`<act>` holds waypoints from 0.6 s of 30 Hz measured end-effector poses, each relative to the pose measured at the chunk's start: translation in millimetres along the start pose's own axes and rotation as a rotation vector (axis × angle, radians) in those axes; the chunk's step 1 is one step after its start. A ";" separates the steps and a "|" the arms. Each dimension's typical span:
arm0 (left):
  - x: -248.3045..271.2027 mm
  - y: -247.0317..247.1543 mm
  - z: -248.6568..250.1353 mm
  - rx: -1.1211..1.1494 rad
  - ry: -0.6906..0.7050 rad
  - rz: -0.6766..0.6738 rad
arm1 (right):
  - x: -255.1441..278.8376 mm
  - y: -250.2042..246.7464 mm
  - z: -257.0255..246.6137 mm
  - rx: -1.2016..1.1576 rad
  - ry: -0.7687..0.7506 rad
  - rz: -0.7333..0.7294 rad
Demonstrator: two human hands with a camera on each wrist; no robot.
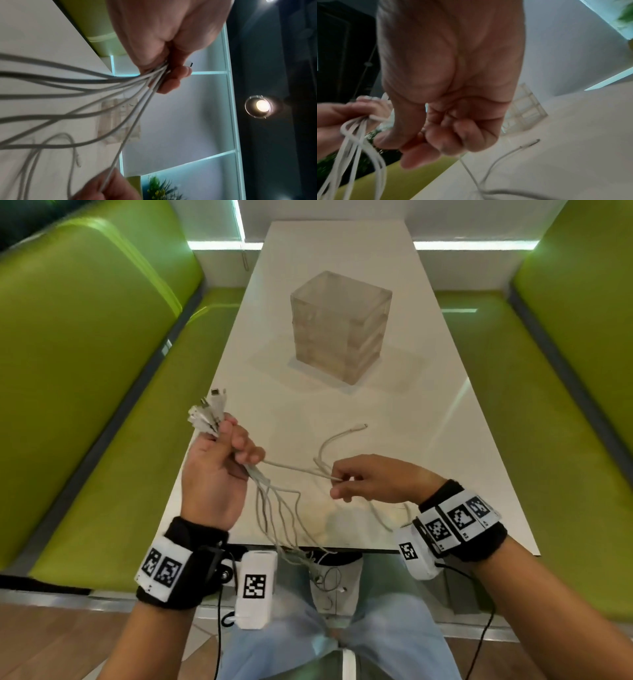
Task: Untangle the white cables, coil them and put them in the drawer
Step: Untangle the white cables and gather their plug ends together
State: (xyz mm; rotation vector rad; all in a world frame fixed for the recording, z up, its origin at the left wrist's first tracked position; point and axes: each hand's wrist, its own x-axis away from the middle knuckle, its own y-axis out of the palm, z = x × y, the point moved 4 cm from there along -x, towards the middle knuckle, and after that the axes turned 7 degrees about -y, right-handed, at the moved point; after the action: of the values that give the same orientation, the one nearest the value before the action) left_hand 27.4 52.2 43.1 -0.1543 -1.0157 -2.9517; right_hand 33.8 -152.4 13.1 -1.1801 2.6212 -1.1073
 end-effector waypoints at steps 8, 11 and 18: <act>3.5 -15.0 7.6 0.004 0.089 0.063 | 1.8 -9.3 27.2 0.289 0.198 -0.069; 3.6 -24.3 13.8 0.015 0.095 0.110 | 10.7 -13.9 33.4 0.178 0.201 -0.039; 16.4 12.7 -41.9 -0.502 -0.101 -0.064 | 9.0 -13.9 -44.0 -0.260 -0.194 0.185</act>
State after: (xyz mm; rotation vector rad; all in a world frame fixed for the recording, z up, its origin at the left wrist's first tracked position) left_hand 8.0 16.8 19.6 -0.2815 -0.2656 -3.2191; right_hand 21.8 -138.9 56.5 -0.9978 2.7100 -0.6023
